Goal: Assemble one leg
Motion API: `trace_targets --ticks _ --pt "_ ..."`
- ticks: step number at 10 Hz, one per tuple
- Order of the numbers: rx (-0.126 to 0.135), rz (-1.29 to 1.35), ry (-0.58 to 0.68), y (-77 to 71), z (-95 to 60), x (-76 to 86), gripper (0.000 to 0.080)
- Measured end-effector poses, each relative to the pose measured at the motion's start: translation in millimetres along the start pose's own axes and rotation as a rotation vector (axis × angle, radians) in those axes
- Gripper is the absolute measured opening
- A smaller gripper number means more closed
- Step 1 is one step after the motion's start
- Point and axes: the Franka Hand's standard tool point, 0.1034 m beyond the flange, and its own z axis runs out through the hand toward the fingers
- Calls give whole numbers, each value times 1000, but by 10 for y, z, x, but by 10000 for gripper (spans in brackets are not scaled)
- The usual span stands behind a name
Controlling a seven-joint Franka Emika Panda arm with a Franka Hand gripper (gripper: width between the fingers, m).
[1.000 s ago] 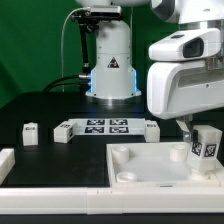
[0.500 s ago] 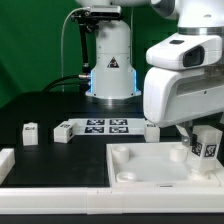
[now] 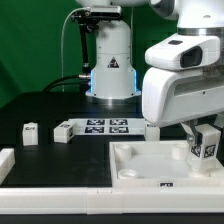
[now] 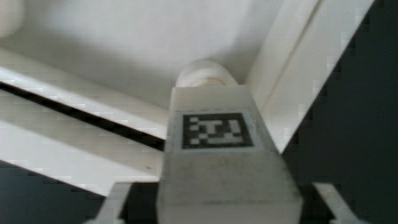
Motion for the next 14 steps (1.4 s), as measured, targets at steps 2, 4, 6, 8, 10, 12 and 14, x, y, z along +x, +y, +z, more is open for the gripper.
trace_targets --ticks 2,4,6,8,10,12,14 --pt "0 205 9 16 1 3 295" --pt "-3 514 85 38 4 -30 295" --pt "9 829 102 71 3 -41 295" --pt "17 1117 103 69 5 -46 295" --pt "37 1409 100 16 12 -33 295" --pt "71 1609 88 -38 15 -18 295" --pt "71 1588 87 -43 17 -18 295"
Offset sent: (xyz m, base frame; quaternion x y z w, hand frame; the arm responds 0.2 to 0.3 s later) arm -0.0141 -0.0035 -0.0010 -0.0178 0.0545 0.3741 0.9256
